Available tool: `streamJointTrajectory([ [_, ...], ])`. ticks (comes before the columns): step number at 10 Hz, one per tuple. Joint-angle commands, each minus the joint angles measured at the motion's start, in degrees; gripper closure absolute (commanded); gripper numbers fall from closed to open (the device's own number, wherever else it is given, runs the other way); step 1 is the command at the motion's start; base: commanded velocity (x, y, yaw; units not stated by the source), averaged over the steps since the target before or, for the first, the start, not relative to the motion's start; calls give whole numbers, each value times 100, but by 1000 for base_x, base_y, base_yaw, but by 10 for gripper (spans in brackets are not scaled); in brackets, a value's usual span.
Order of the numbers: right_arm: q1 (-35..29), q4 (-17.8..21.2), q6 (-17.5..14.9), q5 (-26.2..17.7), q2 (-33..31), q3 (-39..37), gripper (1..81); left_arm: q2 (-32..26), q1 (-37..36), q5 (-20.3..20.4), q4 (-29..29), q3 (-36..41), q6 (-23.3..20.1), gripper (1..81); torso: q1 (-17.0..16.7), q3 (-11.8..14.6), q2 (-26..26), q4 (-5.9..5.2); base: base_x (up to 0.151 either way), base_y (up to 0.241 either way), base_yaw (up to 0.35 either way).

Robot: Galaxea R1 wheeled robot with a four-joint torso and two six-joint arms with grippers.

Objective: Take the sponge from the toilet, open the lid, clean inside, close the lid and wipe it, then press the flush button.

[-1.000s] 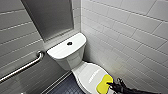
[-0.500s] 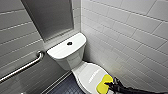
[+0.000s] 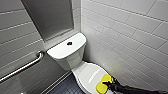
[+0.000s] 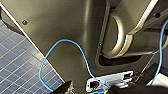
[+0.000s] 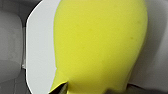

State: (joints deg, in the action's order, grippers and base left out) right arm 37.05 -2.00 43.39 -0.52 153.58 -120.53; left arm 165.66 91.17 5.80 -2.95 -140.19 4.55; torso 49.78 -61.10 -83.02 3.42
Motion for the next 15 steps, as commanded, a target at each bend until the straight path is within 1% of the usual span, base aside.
streamJointTrajectory([
  [1, -386, -107, -41, -115, 289, -548, 10, -32, 247, -510, 66, 62, -6, 10, 0, 0, 0, 0, 0, 0, 0],
  [2, -324, -212, -50, -54, 395, -760, 10, -41, 265, -510, 66, 62, -6, 10, 0, 0, 0, 0, 0, 0, 0],
  [3, -289, -336, -50, 60, 448, -796, 10, -59, 283, -510, 66, 62, -6, 10, 0, 0, 0, 0, 0, 0, 0],
  [4, -272, -398, -50, 79, 466, -761, 10, -68, 292, -510, 75, 62, 2, 10, 0, 0, -2, 0, 0, 0, 0],
  [6, -132, -547, -50, 316, 413, -646, 10, -59, 292, -510, 75, 62, -6, 10, 0, 0, -4, 0, 0, 0, 0],
  [9, 1, -582, -50, 448, 378, -602, 10, -50, 292, -510, 84, 62, 2, 10, 0, 0, -4, 0, 0, 0, 0],
  [10, 18, -582, -50, 456, 352, -576, 811, -50, 292, -519, 102, 62, -6, 10, 0, 0, -4, 0, 0, 0, 0],
  [12, -26, -574, 20, 509, 73, -236, 811, -41, 292, -519, 93, 62, -6, 10, 0, 0, -4, 0, 0, 0, 0],
  [13, -69, -574, 21, 589, -263, 268, 811, -32, 292, -519, 84, 62, -6, 10, 2, 0, -4, 0, 0, 0, 0],
  [15, -122, -556, 21, 615, -1040, 1325, 811, -41, 230, -501, 84, 114, -6, 10, 2, 0, -4, 0, 0, 0, 0],
])
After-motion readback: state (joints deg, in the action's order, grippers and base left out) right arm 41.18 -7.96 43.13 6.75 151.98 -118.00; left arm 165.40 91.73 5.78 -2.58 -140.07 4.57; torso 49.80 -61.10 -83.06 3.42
